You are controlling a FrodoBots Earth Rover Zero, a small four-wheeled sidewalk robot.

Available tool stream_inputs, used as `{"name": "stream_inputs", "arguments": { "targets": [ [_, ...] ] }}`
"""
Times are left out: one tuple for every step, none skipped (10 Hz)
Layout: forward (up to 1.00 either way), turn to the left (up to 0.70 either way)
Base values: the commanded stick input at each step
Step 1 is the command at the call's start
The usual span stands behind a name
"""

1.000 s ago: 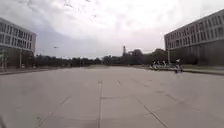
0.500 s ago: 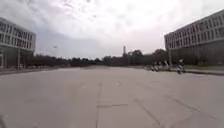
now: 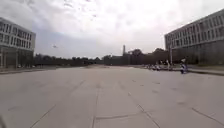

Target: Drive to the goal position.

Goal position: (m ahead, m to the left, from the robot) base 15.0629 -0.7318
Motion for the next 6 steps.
{"name": "stream_inputs", "arguments": {
  "targets": [
    [0.70,0.02],
    [0.70,0.03],
    [0.70,0.04],
    [0.70,0.05],
    [0.70,0.06],
    [0.70,0.07]
  ]
}}
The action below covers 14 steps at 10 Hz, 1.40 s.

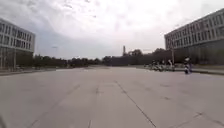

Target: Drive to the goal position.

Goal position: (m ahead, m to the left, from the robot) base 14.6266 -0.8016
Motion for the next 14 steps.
{"name": "stream_inputs", "arguments": {
  "targets": [
    [0.70,0.14],
    [0.70,0.18],
    [0.70,0.09],
    [0.70,0.03],
    [0.70,0.02],
    [0.70,0.02],
    [0.70,0.01],
    [0.70,0.02],
    [0.70,0.01],
    [0.70,0.01],
    [0.70,0.02],
    [0.70,0.01],
    [0.70,0.00],
    [0.70,0.01]
  ]
}}
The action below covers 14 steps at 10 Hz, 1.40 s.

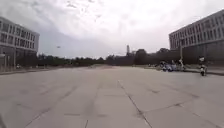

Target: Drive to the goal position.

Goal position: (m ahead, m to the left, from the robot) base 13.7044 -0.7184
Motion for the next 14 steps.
{"name": "stream_inputs", "arguments": {
  "targets": [
    [0.70,0.02],
    [0.70,0.01],
    [0.70,0.00],
    [0.70,0.00],
    [0.70,0.00],
    [0.70,0.00],
    [0.70,0.00],
    [0.70,0.02],
    [0.70,0.02],
    [0.70,0.02],
    [0.70,0.01],
    [0.70,0.01],
    [0.70,0.01],
    [0.70,0.00]
  ]
}}
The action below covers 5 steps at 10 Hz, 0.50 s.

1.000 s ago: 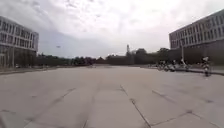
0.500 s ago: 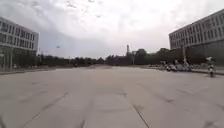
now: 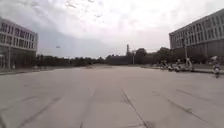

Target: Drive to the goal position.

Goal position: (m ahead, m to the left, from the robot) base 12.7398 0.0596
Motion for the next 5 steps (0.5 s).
{"name": "stream_inputs", "arguments": {
  "targets": [
    [0.70,0.02],
    [0.70,0.01],
    [0.70,0.02],
    [0.70,0.02],
    [0.70,0.01]
  ]
}}
